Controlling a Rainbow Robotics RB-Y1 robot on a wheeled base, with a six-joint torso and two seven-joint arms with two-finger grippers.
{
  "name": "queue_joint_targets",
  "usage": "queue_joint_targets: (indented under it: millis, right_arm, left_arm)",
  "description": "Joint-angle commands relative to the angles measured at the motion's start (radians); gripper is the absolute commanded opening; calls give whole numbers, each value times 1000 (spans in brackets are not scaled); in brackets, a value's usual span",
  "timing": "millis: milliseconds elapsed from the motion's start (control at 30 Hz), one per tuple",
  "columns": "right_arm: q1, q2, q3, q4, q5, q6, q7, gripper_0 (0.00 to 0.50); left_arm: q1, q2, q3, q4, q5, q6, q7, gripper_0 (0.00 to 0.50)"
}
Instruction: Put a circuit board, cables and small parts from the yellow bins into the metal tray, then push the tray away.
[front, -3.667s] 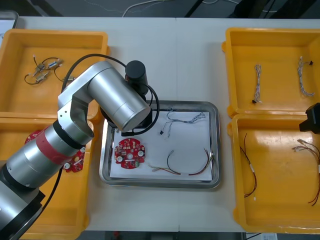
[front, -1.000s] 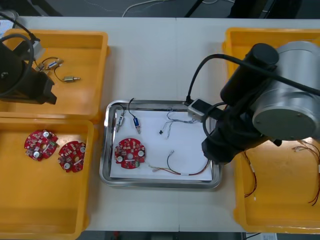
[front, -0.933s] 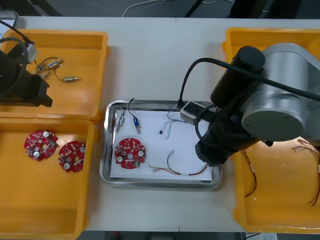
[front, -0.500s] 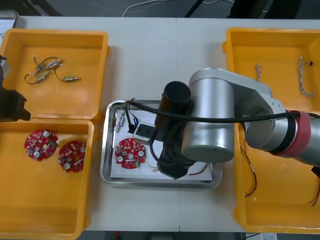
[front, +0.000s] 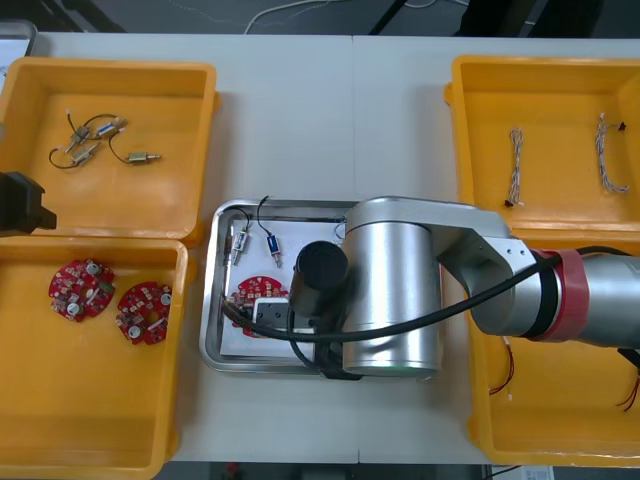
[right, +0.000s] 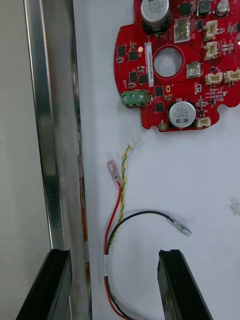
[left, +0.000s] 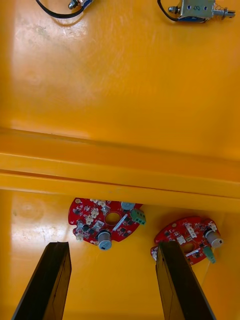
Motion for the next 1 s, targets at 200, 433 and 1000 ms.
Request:
queue_joint_targets:
  millis: [200,433,1000]
  right_arm:
    - [-37,78,101,6,88,-9,-24,500]
    - [-14,86,144,6,129,-41,-28,500]
    - [49,88,188,101,172,-167,-27,500]
  left_arm:
    - [19,42,30,-32,13,-18,-128,500]
    - [19,44,30,-35,22,-27,-140,500]
    - [19,42,30,-37,43,-38,-165,500]
